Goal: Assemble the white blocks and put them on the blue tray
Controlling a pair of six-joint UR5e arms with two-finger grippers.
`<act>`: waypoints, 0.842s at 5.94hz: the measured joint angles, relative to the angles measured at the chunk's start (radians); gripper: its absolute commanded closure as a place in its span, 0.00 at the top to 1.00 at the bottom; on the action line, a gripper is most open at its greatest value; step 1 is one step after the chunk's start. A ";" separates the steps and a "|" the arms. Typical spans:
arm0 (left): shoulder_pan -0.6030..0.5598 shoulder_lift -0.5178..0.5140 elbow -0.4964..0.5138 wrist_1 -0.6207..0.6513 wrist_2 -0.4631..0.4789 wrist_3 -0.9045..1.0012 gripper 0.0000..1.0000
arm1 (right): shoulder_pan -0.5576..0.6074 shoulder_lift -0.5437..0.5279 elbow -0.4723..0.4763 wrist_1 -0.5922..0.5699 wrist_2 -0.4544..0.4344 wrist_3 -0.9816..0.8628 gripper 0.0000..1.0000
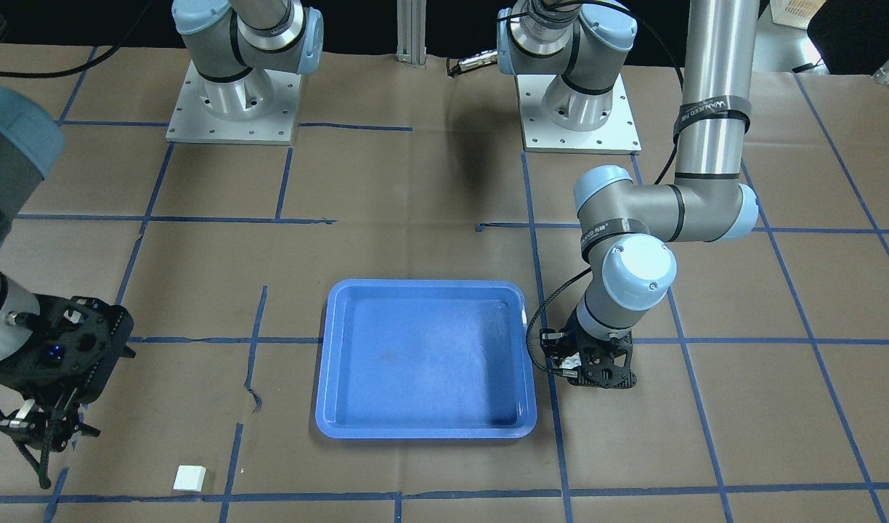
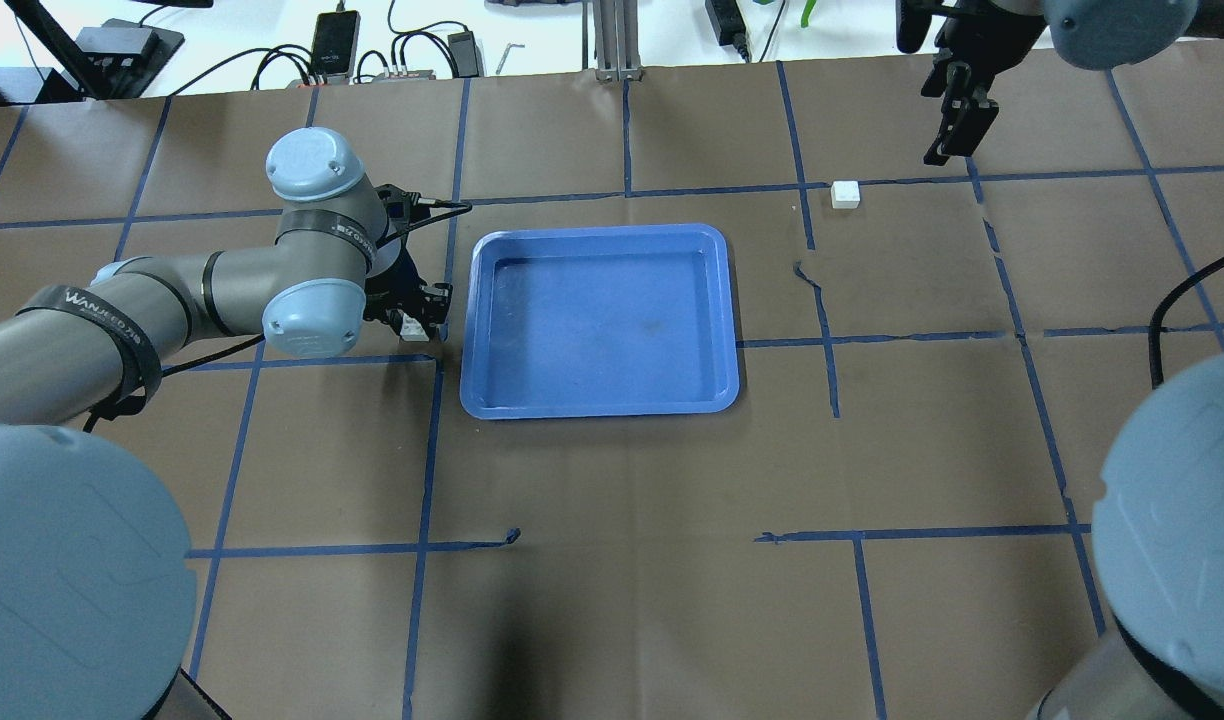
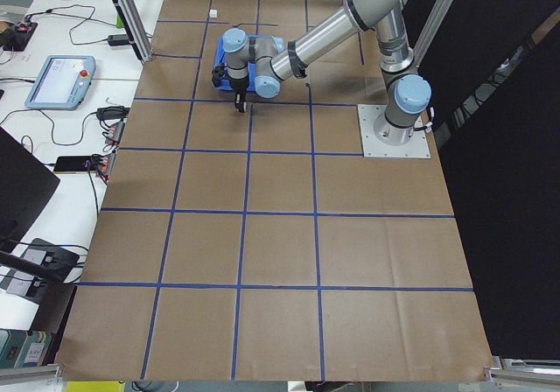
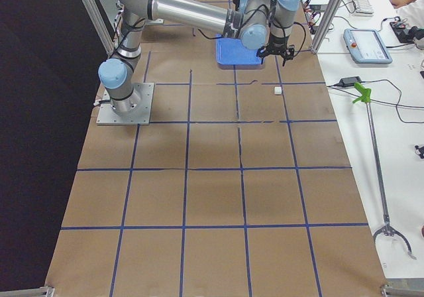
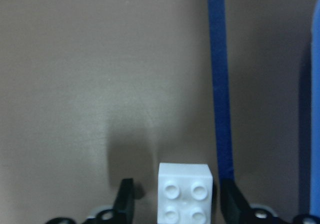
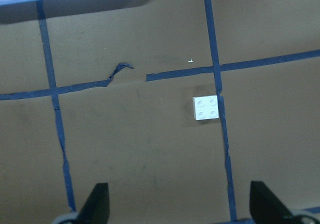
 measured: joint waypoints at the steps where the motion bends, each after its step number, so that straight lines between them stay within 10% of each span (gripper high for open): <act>1: -0.004 0.009 0.015 -0.008 0.001 0.006 0.16 | -0.016 0.071 -0.052 -0.005 0.063 -0.104 1.00; 5: -0.227 0.048 0.073 -0.071 -0.002 0.253 0.16 | -0.061 0.241 -0.079 -0.009 0.244 -0.201 1.00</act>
